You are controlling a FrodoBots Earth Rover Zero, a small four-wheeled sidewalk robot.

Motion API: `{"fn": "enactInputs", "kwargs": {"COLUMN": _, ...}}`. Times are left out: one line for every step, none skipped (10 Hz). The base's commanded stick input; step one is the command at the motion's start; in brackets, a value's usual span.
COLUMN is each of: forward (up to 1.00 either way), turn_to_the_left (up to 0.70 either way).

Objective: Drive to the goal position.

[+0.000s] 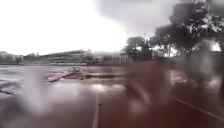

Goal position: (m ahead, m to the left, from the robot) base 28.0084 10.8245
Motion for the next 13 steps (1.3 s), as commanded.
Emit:
{"fn": "enactInputs", "kwargs": {"forward": 0.45, "turn_to_the_left": 0.0}}
{"fn": "enactInputs", "kwargs": {"forward": 0.45, "turn_to_the_left": 0.0}}
{"fn": "enactInputs", "kwargs": {"forward": 0.45, "turn_to_the_left": 0.0}}
{"fn": "enactInputs", "kwargs": {"forward": 0.45, "turn_to_the_left": 0.0}}
{"fn": "enactInputs", "kwargs": {"forward": 0.45, "turn_to_the_left": 0.0}}
{"fn": "enactInputs", "kwargs": {"forward": 0.45, "turn_to_the_left": 0.0}}
{"fn": "enactInputs", "kwargs": {"forward": 0.45, "turn_to_the_left": 0.0}}
{"fn": "enactInputs", "kwargs": {"forward": 0.45, "turn_to_the_left": 0.0}}
{"fn": "enactInputs", "kwargs": {"forward": 0.45, "turn_to_the_left": 0.0}}
{"fn": "enactInputs", "kwargs": {"forward": 0.45, "turn_to_the_left": 0.0}}
{"fn": "enactInputs", "kwargs": {"forward": 0.45, "turn_to_the_left": 0.0}}
{"fn": "enactInputs", "kwargs": {"forward": 0.45, "turn_to_the_left": 0.0}}
{"fn": "enactInputs", "kwargs": {"forward": 0.45, "turn_to_the_left": 0.0}}
